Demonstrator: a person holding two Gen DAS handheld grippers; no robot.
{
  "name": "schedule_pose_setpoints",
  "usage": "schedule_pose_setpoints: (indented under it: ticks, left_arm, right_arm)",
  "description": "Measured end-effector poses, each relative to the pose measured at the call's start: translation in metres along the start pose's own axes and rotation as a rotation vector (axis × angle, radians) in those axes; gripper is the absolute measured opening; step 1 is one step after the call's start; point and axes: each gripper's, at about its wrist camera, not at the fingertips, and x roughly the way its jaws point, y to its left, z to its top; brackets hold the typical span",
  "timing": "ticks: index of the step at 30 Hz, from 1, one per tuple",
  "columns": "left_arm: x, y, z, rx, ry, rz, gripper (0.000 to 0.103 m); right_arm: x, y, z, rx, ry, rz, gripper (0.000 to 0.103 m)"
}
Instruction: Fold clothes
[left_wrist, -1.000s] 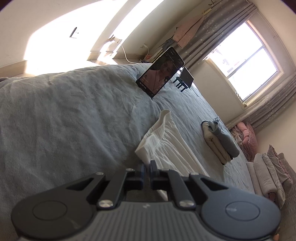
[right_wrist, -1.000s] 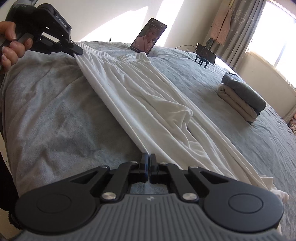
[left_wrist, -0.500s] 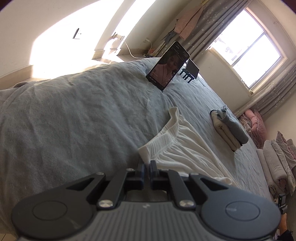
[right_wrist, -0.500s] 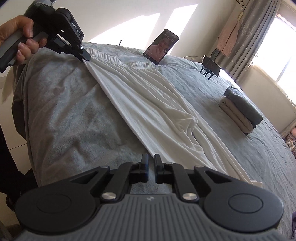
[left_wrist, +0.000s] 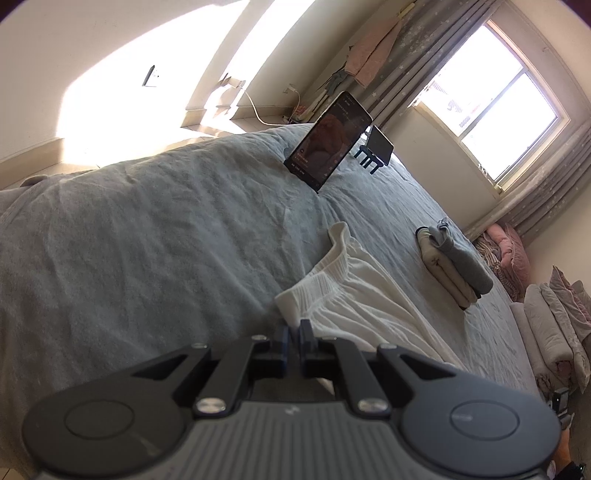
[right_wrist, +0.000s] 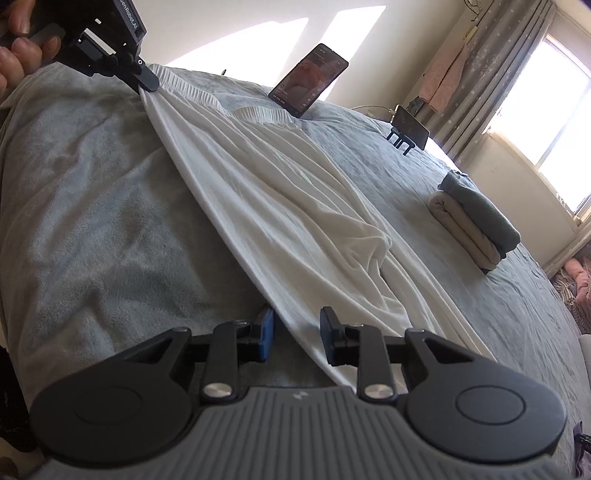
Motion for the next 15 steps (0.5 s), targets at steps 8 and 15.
schedule_pose_setpoints:
  ticks: [8, 15]
  left_arm:
    - [-0.001, 0.007, 0.0, 0.011, 0.024, 0.01, 0.005]
    - [-0.013, 0.013, 0.001, 0.031, 0.038, 0.016, 0.005]
  right_arm:
    - [-0.021, 0.005, -0.003, -0.06, 0.05, -0.007, 0.0]
    - [-0.051, 0.021, -0.005, -0.095, 0.045, 0.042, 0.0]
